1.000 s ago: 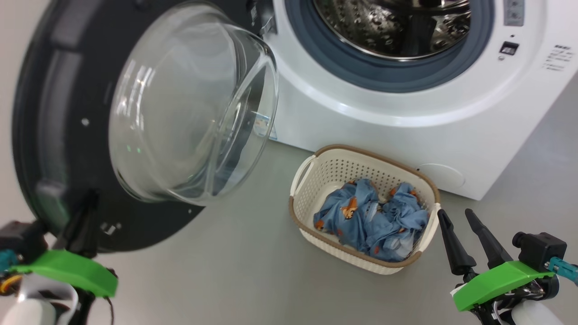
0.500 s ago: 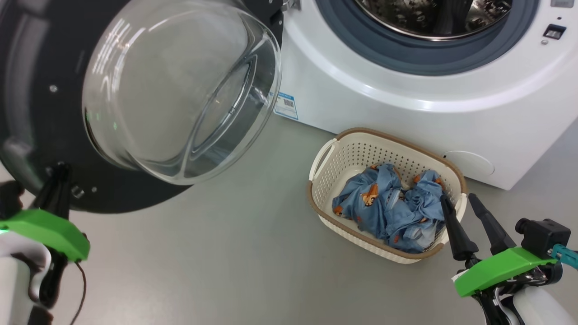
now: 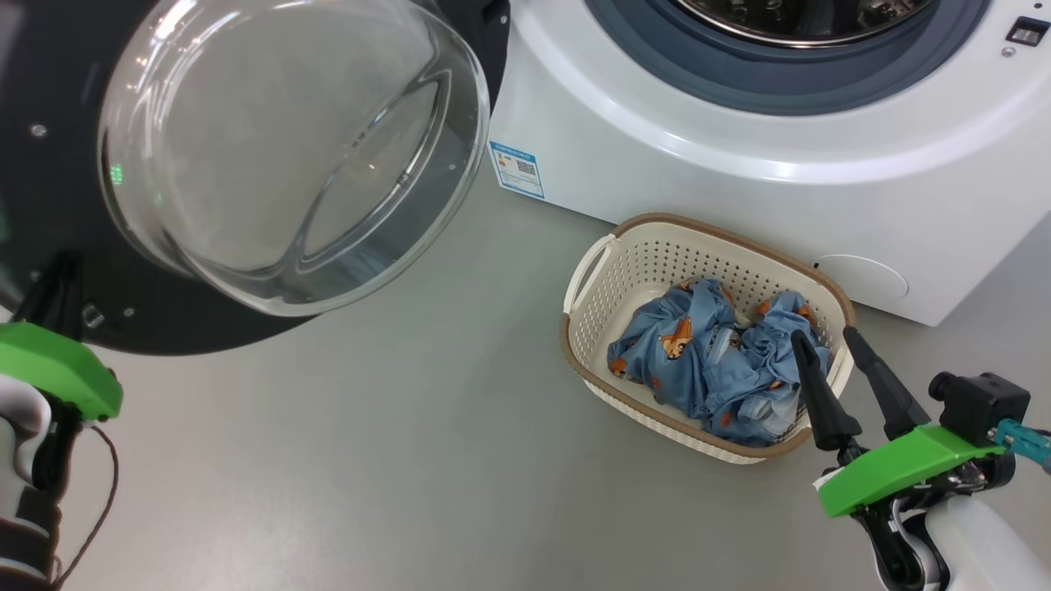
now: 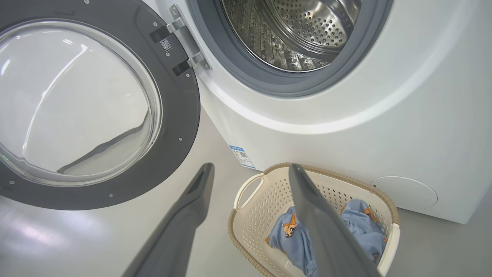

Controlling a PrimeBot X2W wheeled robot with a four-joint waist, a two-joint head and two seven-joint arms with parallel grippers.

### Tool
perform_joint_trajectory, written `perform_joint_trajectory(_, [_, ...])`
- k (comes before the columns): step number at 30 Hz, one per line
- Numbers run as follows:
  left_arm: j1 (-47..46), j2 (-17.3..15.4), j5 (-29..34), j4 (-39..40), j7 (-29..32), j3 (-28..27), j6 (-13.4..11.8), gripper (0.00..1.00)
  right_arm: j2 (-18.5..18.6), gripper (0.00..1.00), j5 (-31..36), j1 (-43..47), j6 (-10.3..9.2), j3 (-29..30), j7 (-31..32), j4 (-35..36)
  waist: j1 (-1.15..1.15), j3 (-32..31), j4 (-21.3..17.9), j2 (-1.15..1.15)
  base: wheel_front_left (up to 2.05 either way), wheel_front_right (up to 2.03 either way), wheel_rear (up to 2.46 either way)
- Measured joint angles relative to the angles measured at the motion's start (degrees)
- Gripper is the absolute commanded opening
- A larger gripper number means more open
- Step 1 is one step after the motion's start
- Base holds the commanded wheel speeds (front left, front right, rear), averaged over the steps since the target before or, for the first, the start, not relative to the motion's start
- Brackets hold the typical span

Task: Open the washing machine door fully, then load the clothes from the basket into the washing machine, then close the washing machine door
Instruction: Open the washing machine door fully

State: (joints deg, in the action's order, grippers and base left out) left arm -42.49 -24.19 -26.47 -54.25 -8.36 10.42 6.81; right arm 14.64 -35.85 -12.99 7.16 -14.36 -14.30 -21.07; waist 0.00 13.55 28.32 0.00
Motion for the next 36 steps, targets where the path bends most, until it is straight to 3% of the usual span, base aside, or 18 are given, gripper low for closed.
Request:
perform_joint_trajectory(19, [-5.27,-0.57,-2.56,-9.28,-3.78,4.22,0.97,0.0,-0.03,1.0,-0.01,-0.96,0.0,-0.03,0.0,-0.23,0.0,-0.69,-1.34,0.0,0.0,0.0,0.0])
perform_joint_trajectory(26, [-4.97,-1.37,-4.3,-8.33,-4.99,6.56,0.97,0.0,-0.19,1.0,-0.08,-0.79,0.0,-0.02,0.0,-0.23,0.0,-1.96,-1.74,0.0,0.0,0.0,0.0])
perform_joint_trajectory(36, [2.15,-2.67,-7.4,-0.83,-5.86,8.9,0.97,0.0,-0.42,1.0,-0.45,1.3,0.0,-0.02,0.0,0.1,0.0,-4.76,-2.89,0.0,0.0,0.0,0.0])
